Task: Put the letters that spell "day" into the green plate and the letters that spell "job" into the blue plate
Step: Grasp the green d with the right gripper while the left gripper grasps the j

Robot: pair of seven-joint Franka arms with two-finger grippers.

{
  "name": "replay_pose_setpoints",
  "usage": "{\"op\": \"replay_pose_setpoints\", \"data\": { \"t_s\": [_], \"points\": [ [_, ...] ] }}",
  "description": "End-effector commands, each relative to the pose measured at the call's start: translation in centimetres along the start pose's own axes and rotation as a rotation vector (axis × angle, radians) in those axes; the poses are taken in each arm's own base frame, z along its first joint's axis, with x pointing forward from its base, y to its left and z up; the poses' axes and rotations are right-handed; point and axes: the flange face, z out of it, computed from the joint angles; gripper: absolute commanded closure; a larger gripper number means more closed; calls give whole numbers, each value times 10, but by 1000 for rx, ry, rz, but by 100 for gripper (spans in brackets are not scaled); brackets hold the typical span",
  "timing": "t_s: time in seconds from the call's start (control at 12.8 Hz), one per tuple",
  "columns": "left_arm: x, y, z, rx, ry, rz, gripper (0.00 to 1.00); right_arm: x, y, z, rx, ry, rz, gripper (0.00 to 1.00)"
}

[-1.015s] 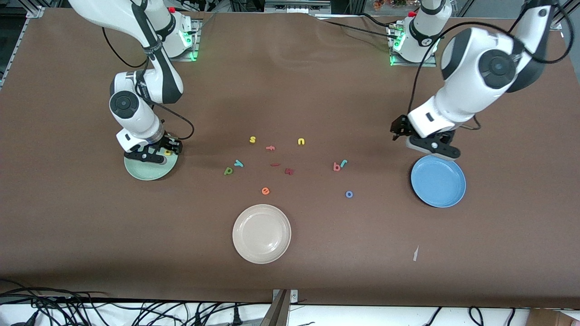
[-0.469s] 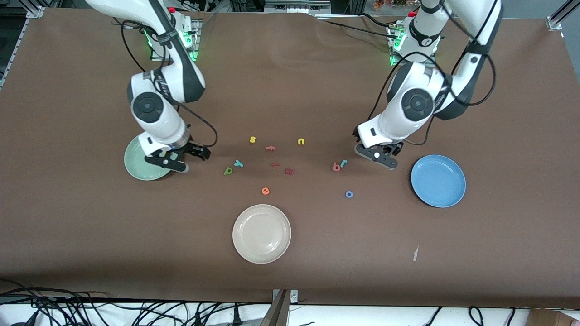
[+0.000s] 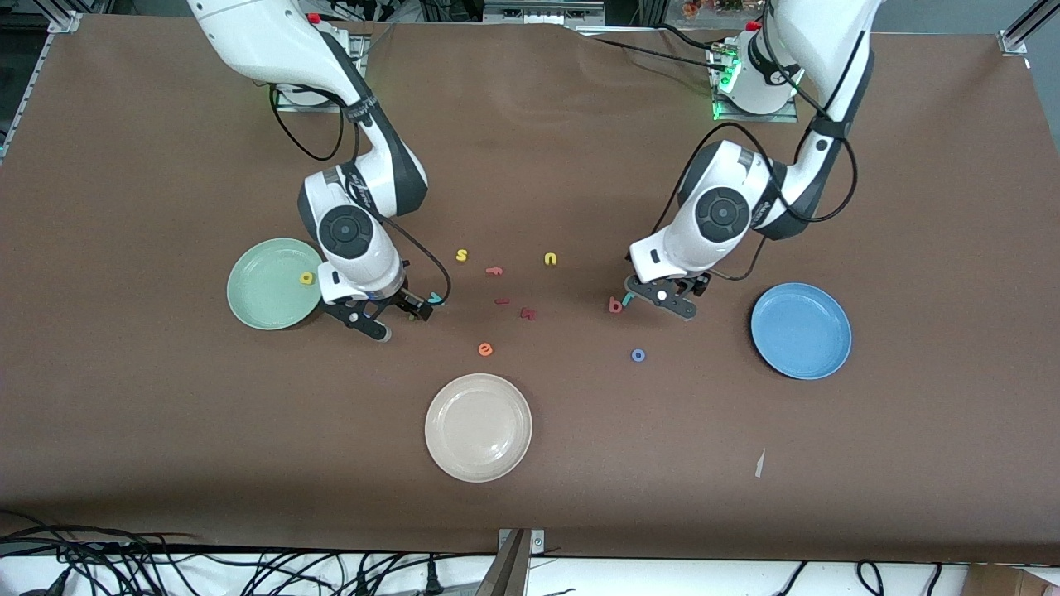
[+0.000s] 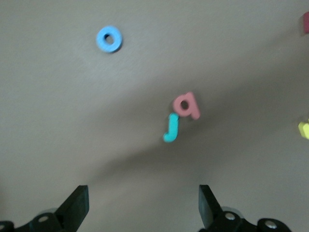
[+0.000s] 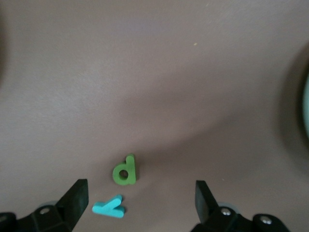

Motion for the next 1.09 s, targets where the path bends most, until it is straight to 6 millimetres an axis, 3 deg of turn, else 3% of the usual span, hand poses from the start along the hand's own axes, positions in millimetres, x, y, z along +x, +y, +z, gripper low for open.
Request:
{"op": "replay_pose_setpoints", "data": {
  "t_s": [0.0,0.16,0.47,0.86,1.02],
  "points": [
    [12,11,21,-11,36,0,0,-7,-13,13,30,6,-25,22],
    [13,17,36,-29,42,-17,0,-21,-23,20,45,24,-56,28],
    [14,22,51,-20,47,-6,4,-23,-20,30,43,31,-64,35],
    [12,27,66,-1,30,13,26,-22,-8,40,56,50,-118,35],
    [15,28,70,3,53,22,34,-25,-5,45,69,60,-119,40]
  ]
}}
